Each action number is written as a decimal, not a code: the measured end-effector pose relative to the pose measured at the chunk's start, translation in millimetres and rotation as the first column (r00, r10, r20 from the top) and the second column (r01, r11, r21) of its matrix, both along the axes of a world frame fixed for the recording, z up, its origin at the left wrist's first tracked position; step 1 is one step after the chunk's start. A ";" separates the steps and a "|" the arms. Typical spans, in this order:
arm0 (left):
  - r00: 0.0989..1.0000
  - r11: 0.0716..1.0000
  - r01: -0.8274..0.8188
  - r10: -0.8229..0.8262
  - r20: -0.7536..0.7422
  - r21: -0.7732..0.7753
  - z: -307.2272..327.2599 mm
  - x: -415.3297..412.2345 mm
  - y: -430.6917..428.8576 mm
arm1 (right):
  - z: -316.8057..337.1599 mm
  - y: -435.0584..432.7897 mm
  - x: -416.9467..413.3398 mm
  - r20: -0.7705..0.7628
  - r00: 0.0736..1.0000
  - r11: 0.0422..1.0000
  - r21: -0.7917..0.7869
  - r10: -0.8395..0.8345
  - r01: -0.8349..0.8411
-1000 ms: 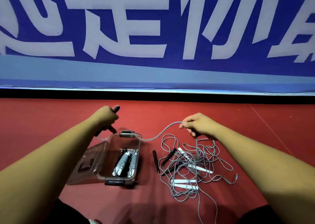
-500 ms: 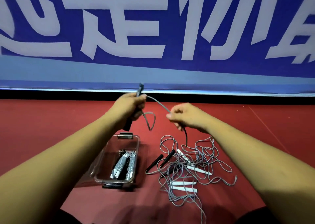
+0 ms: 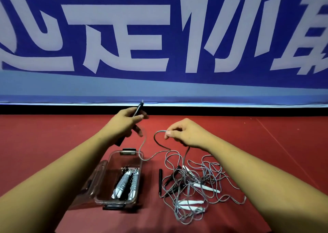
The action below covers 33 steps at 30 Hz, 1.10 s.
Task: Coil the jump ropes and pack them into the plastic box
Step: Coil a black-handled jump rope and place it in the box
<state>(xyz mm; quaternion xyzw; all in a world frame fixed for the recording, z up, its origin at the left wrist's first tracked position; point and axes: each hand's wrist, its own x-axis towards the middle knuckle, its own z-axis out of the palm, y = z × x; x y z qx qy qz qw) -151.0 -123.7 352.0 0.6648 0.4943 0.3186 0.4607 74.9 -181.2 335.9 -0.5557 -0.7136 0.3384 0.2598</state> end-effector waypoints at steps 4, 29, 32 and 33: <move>0.946 0.933 0.313 -0.290 0.148 -0.178 4.8 25.3 -24.8 | 24.5 3.2 -19.9 -0.046 0.995 0.970 0.226 -0.085 0.094; 0.975 0.961 0.217 -0.207 0.076 -0.171 3.2 29.9 -28.3 | 7.7 -2.2 -16.5 -0.288 0.956 0.997 0.014 -0.065 0.072; 0.962 0.953 0.217 -0.171 0.214 -0.213 3.1 33.8 -26.2 | 7.3 2.5 -8.0 -0.312 0.948 0.998 -0.013 -0.058 0.057; 0.955 0.969 0.143 -0.082 0.286 -0.200 5.3 31.8 -21.8 | 1.8 3.2 -0.1 -0.252 0.967 0.999 -0.047 -0.026 0.014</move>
